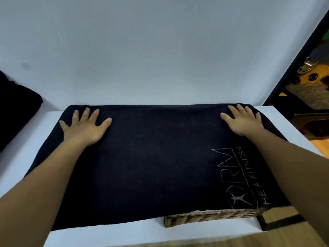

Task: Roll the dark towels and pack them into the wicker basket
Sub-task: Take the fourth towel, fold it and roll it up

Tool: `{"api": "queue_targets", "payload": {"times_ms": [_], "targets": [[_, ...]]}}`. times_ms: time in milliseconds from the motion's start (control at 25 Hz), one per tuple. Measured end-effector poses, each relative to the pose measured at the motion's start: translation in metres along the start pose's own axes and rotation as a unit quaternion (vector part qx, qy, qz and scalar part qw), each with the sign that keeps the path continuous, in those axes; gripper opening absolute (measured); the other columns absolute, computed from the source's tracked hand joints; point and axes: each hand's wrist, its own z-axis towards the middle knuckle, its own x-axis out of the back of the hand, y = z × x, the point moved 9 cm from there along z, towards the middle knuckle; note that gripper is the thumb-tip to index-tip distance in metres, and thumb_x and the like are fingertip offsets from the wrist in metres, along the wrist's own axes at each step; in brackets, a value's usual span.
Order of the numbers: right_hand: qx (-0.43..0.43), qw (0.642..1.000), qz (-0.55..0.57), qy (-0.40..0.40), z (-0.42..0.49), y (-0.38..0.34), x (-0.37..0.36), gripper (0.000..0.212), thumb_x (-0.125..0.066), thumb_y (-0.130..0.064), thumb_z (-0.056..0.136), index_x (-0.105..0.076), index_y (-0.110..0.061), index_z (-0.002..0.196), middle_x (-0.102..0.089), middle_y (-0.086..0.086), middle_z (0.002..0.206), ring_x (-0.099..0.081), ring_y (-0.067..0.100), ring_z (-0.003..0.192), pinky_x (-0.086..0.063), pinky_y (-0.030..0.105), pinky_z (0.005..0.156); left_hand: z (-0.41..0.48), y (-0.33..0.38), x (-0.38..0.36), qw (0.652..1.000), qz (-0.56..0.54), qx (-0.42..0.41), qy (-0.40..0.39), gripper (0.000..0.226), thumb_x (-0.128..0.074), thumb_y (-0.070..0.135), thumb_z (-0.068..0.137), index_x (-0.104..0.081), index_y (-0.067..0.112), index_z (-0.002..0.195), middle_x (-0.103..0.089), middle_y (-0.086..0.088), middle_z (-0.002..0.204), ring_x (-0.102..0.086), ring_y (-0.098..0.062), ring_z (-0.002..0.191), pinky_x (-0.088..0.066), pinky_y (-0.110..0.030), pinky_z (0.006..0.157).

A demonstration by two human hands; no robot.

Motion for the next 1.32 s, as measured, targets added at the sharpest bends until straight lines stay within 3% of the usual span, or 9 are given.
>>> {"api": "queue_targets", "payload": {"times_ms": [120,320,400,560,680,760,880,1040,1320], "targets": [[-0.017,0.999,0.011,0.031,0.006,0.004,0.0,0.075,-0.019,-0.07,0.095,-0.017,-0.03,0.159,-0.007,0.001,0.168,-0.002,0.025,0.155,-0.001,0.053,0.123,-0.021,0.019,0.007,0.998,0.017,0.045,0.035,0.074,-0.014,0.065,0.096,-0.01,0.026,0.159,0.003,-0.002,0.167,0.01,-0.032,0.152,0.005,-0.069,0.114],[0.119,0.973,0.136,0.141,-0.037,-0.026,0.028,0.052,-0.044,-0.038,0.098,-0.051,-0.014,0.144,-0.044,0.013,0.153,-0.033,0.029,0.145,-0.022,0.053,0.12,-0.13,0.247,-0.03,0.926,0.006,-0.378,-0.001,0.061,-0.021,0.057,0.102,-0.009,0.035,0.158,0.005,0.004,0.167,0.013,-0.021,0.152,0.008,-0.058,0.12],[0.15,0.972,0.146,0.104,-0.072,-0.02,0.019,0.048,-0.049,-0.035,0.101,-0.05,-0.019,0.145,-0.04,0.007,0.157,-0.027,0.023,0.15,-0.017,0.047,0.124,-0.156,0.305,-0.041,0.895,0.014,-0.444,-0.046,0.06,-0.02,0.055,0.103,-0.008,0.034,0.158,0.005,0.008,0.166,0.014,-0.018,0.152,0.009,-0.058,0.119],[0.123,0.987,0.056,0.087,-0.15,0.041,-0.002,0.05,-0.034,-0.045,0.105,-0.037,-0.03,0.153,-0.025,-0.007,0.164,-0.014,0.013,0.153,-0.007,0.037,0.124,-0.152,0.372,-0.04,0.874,0.069,-0.481,-0.006,0.052,-0.027,0.037,0.107,-0.029,0.017,0.154,-0.02,0.004,0.164,-0.015,-0.024,0.151,-0.019,-0.049,0.119],[0.021,0.985,0.085,0.15,-0.183,0.106,0.012,0.044,-0.04,-0.042,0.103,-0.052,-0.031,0.144,-0.043,-0.007,0.155,-0.035,0.017,0.145,-0.031,0.039,0.118,-0.158,0.438,-0.012,0.838,0.105,-0.532,0.053,0.018,-0.044,0.012,0.099,-0.059,0.012,0.108,-0.057,-0.001,0.113,-0.055,-0.023,0.104,-0.045,-0.036,0.083],[-0.031,0.983,0.086,0.162,-0.192,0.127,0.021,0.039,-0.047,-0.046,0.1,-0.06,-0.035,0.135,-0.056,-0.005,0.143,-0.049,0.023,0.131,-0.047,0.044,0.102,-0.154,0.48,-0.002,0.814,0.156,-0.559,0.04,0.019,-0.05,0.001,0.09,-0.059,0.014,0.102,-0.06,-0.005,0.109,-0.057,-0.024,0.095,-0.047,-0.037,0.078],[-0.112,0.979,0.151,0.08,-0.185,0.145,0.023,0.054,-0.065,-0.049,0.09,-0.051,-0.029,0.138,-0.062,0.003,0.127,-0.059,0.026,0.111,-0.051,0.036,0.079,-0.156,0.529,-0.006,0.737,0.243,-0.631,0.003,0.058,-0.062,0.003,0.085,-0.048,0.024,0.137,-0.051,0.0,0.139,-0.053,-0.024,0.12,-0.045,-0.035,0.09],[-0.205,0.948,0.239,-0.054,-0.163,0.161,0.029,0.058,-0.081,-0.041,0.078,-0.054,-0.014,0.122,-0.06,0.003,0.104,-0.057,0.019,0.085,-0.053,0.034,0.074,-0.173,0.557,-0.02,0.638,0.379,-0.67,0.02,0.072,-0.07,0.004,0.078,-0.043,0.031,0.139,-0.05,0.004,0.135,-0.054,-0.023,0.11,-0.039,-0.034,0.074],[-0.141,0.962,0.234,-0.016,-0.159,0.151,0.04,0.014,-0.072,-0.027,0.083,-0.06,-0.022,0.086,-0.062,0.002,0.089,-0.062,0.02,0.077,-0.056,0.034,0.062,-0.165,0.568,0.0,0.652,0.346,-0.672,0.061,0.026,-0.079,0.017,0.073,-0.06,0.024,0.09,-0.054,0.006,0.108,-0.047,-0.016,0.081,-0.036,-0.032,0.064]]}}
